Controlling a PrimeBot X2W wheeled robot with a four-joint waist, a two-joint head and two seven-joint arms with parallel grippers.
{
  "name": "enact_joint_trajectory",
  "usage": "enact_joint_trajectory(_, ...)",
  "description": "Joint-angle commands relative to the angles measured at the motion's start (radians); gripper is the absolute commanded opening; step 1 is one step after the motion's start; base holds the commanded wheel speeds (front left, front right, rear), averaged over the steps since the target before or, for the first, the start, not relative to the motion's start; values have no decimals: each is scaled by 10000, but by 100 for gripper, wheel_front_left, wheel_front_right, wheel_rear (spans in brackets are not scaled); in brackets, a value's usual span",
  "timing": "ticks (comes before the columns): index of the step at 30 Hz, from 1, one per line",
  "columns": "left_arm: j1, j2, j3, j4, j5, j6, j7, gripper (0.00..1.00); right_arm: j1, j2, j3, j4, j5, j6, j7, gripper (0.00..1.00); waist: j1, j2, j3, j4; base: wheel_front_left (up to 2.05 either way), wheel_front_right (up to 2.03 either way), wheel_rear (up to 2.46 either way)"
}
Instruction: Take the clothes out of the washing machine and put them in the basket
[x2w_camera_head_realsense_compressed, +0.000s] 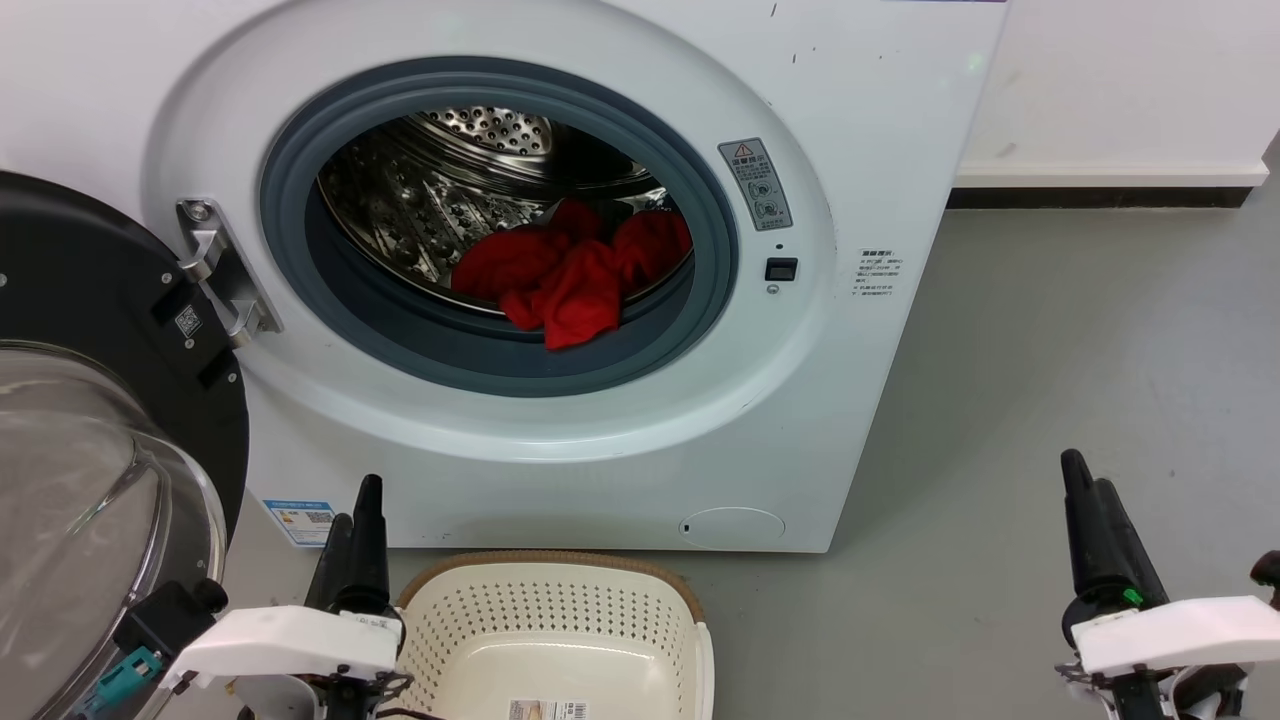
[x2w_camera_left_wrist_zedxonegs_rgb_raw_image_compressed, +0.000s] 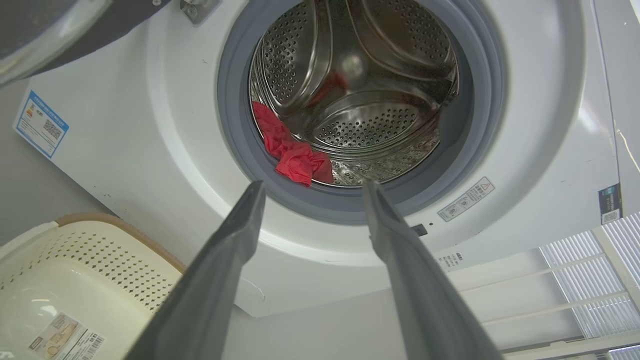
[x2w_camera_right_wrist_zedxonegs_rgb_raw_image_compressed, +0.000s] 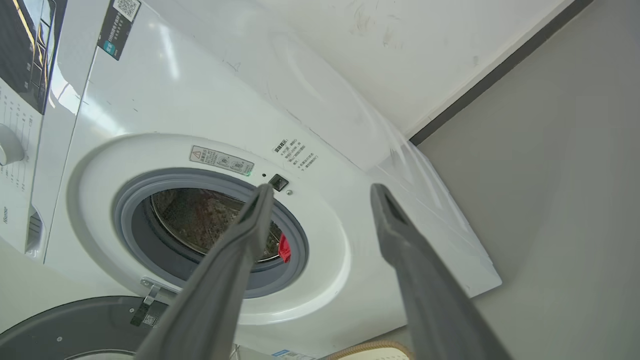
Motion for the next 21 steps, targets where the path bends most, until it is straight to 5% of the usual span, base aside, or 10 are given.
enact_joint_trajectory(1,-61,21,-27,-219,325,27,-86,100,4,-15,49,-240,-402,0,-110,100,0,0,0,2,0,0,0)
enact_joint_trajectory(21,250,26,-320,-493,3180,364,-742,100,446,-13,295,-835,-3795,0,-764,100,0,0,6,4,0,0,0)
